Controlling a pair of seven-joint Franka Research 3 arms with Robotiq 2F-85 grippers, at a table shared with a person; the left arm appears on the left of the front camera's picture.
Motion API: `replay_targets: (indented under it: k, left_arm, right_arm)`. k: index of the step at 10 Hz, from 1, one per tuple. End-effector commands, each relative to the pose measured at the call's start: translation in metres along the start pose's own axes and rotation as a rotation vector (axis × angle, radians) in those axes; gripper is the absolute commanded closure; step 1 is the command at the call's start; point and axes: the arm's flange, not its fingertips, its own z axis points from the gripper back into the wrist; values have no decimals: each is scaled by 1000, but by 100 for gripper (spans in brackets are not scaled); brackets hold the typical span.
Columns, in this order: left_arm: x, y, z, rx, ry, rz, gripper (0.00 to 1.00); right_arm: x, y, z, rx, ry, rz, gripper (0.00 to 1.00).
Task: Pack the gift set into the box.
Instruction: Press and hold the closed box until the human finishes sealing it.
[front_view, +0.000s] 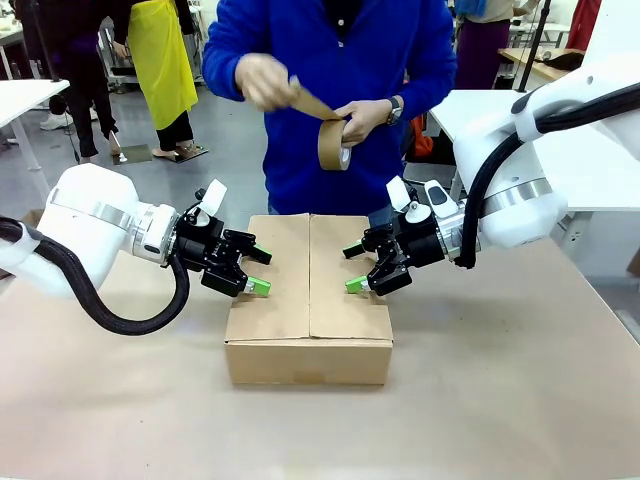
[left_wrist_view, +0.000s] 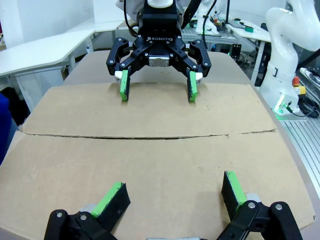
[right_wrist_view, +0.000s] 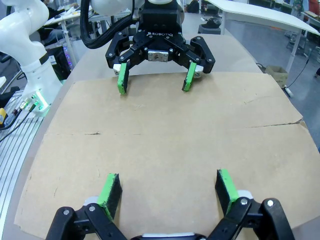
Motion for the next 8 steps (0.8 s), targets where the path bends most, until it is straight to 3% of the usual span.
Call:
replay_targets:
  k: [1, 8]
  left_arm:
    - [-2, -1, -1, 1, 3, 2, 0]
    - [-2, -1, -1, 1, 3, 2, 0]
  right_arm:
    - [-1, 0, -2, -15, -9, 3, 0]
    - [-1, 0, -2, -15, -9, 3, 0]
